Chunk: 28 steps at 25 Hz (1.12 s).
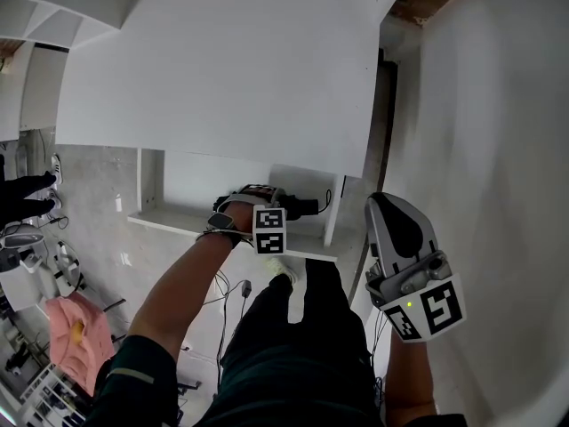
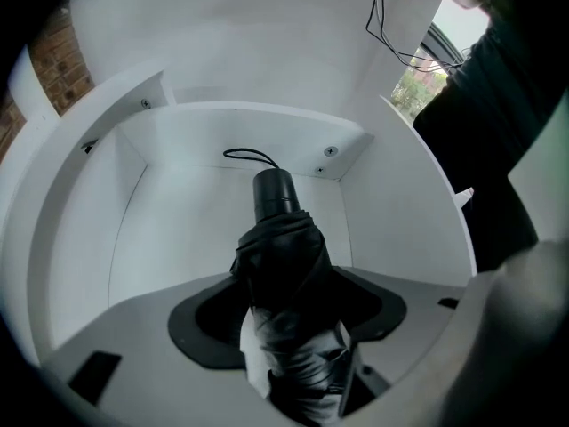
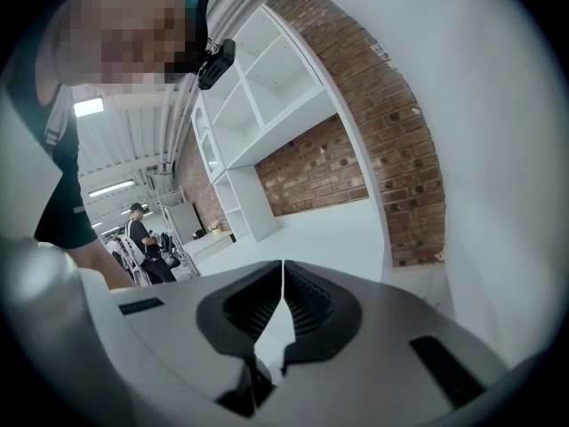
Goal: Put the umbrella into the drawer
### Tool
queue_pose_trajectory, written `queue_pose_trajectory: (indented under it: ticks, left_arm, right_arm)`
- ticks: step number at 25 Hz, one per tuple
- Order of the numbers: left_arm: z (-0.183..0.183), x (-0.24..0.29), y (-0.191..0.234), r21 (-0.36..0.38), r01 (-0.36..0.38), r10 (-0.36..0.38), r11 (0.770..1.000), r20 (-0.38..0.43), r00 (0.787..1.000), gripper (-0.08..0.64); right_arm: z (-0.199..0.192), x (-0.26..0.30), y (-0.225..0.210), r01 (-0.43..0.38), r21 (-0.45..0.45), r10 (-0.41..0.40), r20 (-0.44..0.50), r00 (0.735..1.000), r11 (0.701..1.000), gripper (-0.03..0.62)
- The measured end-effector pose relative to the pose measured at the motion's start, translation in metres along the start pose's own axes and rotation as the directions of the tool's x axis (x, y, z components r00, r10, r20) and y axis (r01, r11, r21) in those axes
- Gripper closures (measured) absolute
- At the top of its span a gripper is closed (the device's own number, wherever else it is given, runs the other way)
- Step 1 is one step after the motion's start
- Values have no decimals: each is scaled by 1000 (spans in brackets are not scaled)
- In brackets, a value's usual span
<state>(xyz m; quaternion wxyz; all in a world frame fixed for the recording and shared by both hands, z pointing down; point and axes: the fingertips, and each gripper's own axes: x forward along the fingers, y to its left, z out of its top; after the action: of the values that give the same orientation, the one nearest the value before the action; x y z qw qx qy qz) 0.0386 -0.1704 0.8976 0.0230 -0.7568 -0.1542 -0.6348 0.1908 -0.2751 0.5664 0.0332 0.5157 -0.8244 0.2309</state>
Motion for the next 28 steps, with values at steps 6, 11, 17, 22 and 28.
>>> queue_pose_trajectory:
  ticks: [6, 11, 17, 22, 28]
  left_arm:
    - [-1, -23, 8, -63, -41, 44, 997, 50, 998, 281]
    - [-7, -64, 23, -205, -98, 130, 974, 150, 980, 340]
    - [0, -136, 12, -483, -31, 239, 875, 375, 896, 442]
    - [2, -207, 12, -653, 24, 413, 757, 507, 757, 529]
    - [7, -273, -6, -717, 52, 537, 695, 566, 626, 551]
  right_arm:
    - [3, 0, 10, -22, -7, 22, 15, 1000, 1000, 588]
    - [10, 6, 27, -52, -2, 52, 30, 998, 999, 588]
    - [17, -1, 55, -45, 0, 45, 4, 999, 999, 588]
    - [24, 2, 75, -55, -7, 55, -24, 998, 998, 588]
    - [30, 1, 106, -47, -27, 45, -63, 997, 999, 588]
